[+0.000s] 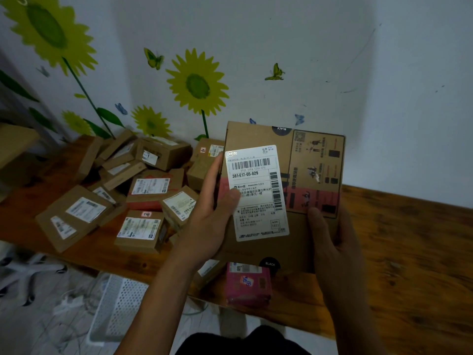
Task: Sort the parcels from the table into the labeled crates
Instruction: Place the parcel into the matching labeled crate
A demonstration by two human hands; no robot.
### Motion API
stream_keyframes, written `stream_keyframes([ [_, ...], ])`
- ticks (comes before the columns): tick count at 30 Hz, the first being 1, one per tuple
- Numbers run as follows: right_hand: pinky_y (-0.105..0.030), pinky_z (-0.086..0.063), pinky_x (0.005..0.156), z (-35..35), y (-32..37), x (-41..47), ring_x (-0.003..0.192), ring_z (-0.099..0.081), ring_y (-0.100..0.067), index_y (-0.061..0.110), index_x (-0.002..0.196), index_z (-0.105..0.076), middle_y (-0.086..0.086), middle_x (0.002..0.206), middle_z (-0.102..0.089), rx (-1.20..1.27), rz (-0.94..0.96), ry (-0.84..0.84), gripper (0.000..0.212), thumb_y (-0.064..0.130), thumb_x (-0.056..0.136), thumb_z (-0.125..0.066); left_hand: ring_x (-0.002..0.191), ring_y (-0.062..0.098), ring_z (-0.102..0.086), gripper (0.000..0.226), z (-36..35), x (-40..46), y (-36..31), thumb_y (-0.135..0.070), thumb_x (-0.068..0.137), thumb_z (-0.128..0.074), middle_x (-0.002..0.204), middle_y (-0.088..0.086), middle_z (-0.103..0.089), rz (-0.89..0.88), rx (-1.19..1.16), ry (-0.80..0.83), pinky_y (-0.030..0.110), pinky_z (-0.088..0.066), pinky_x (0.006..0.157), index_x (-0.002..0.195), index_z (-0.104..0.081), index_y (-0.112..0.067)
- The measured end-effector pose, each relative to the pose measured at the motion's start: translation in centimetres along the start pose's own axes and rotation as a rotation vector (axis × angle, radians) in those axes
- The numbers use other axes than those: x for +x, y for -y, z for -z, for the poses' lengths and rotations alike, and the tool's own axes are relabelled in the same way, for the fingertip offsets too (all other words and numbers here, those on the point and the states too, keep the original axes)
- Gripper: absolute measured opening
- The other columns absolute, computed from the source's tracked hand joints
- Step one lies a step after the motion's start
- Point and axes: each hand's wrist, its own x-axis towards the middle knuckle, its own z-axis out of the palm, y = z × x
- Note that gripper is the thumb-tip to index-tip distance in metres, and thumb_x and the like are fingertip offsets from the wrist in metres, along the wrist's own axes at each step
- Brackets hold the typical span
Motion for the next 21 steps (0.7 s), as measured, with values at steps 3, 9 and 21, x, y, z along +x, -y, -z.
stream_keyframes([
  [3,-0.034,-0.064,0.07,0.1,-0.3,0.1,0.096,-0.072,-0.009,0.042,0.141,-0.049,0.009,0.119,-0.068,-0.013,-0.013,0.035,0.064,0.062,0.08,-0.053,0.122,0.005,-0.06,0.071,0.2,0.3,0.9,-0.042,0.094,-0.063,0.136,-0.024,-0.058,0.024,0.023,-0.038,0.036,-0.059,0.089,0.153,-0.024,-0.05],
  [9,-0.031,-0.054,0.086,1.0,-2.0,1.0,0.115,-0.06,-0.005,0.048,0.14,-0.045,0.018,0.125,-0.063,0.024,-0.087,0.125,0.059,0.024,0.091,-0.067,0.118,0.009,-0.063,0.066,1.2,0.3,2.5,-0.023,0.089,-0.074,0.136,-0.01,-0.056,0.02,0.159,0.006,0.027,-0.06,0.08,0.144,-0.041,-0.041],
  [21,-0.025,-0.051,0.081,1.6,-3.4,2.5,0.117,-0.056,-0.003,0.054,0.136,-0.044,0.021,0.126,-0.06,0.003,-0.1,0.091,0.069,0.009,0.09,-0.068,0.113,0.01,-0.066,0.064,0.6,1.9,4.0,-0.028,0.088,-0.068,0.121,-0.014,-0.07,0.108,0.123,0.02,0.037,-0.061,0.084,0.146,-0.044,-0.036],
])
